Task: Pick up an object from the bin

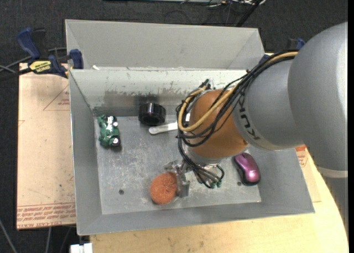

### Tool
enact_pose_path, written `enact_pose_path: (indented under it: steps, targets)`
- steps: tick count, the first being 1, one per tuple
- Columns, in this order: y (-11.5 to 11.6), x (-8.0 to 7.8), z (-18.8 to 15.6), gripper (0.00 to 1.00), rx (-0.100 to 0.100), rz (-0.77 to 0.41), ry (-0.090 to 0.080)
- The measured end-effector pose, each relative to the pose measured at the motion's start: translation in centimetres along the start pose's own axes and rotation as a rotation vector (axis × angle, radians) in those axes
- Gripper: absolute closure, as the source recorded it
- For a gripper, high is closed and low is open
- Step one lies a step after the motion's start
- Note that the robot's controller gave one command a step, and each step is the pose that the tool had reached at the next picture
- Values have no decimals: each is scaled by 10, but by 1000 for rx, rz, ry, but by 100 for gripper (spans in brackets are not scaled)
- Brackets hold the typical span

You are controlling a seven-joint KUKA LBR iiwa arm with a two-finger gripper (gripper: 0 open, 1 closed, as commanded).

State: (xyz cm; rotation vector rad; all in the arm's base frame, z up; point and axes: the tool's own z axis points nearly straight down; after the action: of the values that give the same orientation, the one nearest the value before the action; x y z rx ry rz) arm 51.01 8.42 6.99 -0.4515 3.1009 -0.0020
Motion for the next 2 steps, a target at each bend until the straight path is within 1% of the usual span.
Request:
enact_pose_path:
  steps: [1, 2]
  targets:
    - [18, -40, -62, 100, -1, -473, -3]
    - [18, -40, -62, 100, -1, -473, -3]
